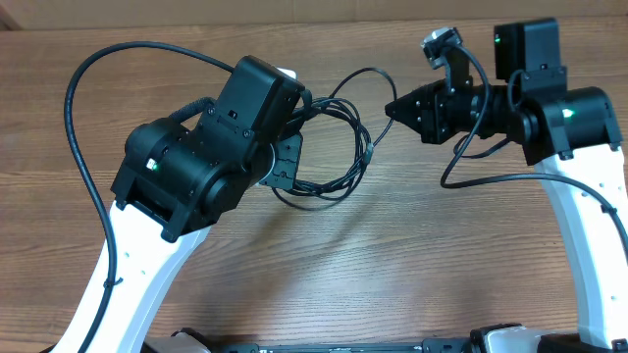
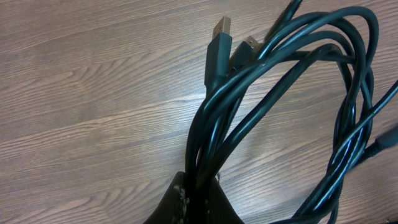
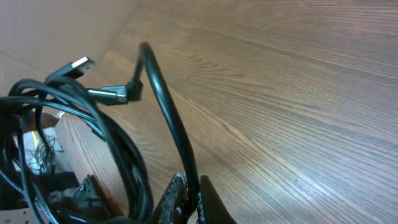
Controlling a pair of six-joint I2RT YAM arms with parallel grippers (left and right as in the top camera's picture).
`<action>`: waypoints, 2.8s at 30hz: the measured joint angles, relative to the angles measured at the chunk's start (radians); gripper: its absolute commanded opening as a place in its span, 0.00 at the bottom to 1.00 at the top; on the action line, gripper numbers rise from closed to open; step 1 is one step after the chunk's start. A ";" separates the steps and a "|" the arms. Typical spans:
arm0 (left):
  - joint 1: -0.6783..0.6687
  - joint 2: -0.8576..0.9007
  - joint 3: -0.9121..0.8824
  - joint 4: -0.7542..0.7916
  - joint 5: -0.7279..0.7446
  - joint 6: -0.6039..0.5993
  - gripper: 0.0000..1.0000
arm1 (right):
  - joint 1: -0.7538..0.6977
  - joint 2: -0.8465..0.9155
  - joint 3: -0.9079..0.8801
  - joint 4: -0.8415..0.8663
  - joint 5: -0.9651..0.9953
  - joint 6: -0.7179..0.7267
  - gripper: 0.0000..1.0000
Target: Untangle cables
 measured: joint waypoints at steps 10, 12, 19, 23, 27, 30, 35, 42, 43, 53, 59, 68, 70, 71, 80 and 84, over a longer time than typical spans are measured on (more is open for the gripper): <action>0.000 0.000 0.000 -0.023 -0.012 0.001 0.04 | -0.151 0.000 0.000 -0.030 0.013 0.006 1.00; 0.000 0.000 0.000 -0.022 -0.014 0.002 0.04 | -0.162 0.000 0.000 -0.052 0.004 -0.015 1.00; 0.000 0.000 0.000 -0.011 0.023 0.009 0.04 | -0.049 0.000 0.000 -0.082 -0.034 -0.081 0.60; 0.000 0.000 0.000 0.012 0.064 0.012 0.04 | 0.056 0.000 0.000 -0.081 -0.048 -0.097 0.61; 0.000 0.000 0.000 0.023 0.087 0.019 0.04 | 0.119 0.000 0.000 -0.081 -0.051 -0.099 0.51; 0.000 0.000 0.000 0.032 0.098 0.023 0.04 | 0.152 0.000 0.000 -0.080 -0.052 -0.103 0.05; 0.000 0.000 0.000 0.034 0.099 0.026 0.04 | 0.173 0.000 0.000 -0.080 -0.043 -0.102 0.04; 0.000 0.000 0.000 0.030 0.098 0.027 0.04 | 0.160 0.000 0.000 -0.032 0.004 -0.101 0.04; 0.000 0.000 0.000 0.028 0.098 0.027 0.04 | 0.149 0.000 0.000 -0.027 0.009 -0.101 0.04; 0.000 0.000 0.000 0.008 0.083 0.031 0.04 | -0.041 0.000 0.000 -0.023 0.042 -0.101 0.04; 0.000 0.000 0.000 0.008 0.083 0.031 0.04 | -0.129 0.000 0.000 -0.024 0.041 -0.079 0.19; 0.000 0.000 0.000 0.015 0.089 0.029 0.04 | -0.124 0.000 0.000 -0.081 -0.058 -0.117 0.72; 0.000 0.000 0.000 0.026 0.100 0.023 0.04 | -0.091 0.000 0.000 -0.080 -0.072 -0.129 0.72; 0.000 0.000 0.000 0.032 0.107 0.020 0.04 | -0.077 0.000 0.000 -0.081 -0.078 -0.132 0.70; 0.000 0.058 0.000 0.076 0.164 0.003 0.04 | 0.040 0.000 0.000 -0.072 -0.111 -0.158 0.04; 0.000 0.101 0.000 0.080 0.176 0.003 0.04 | 0.042 0.000 0.000 -0.074 -0.109 -0.154 0.04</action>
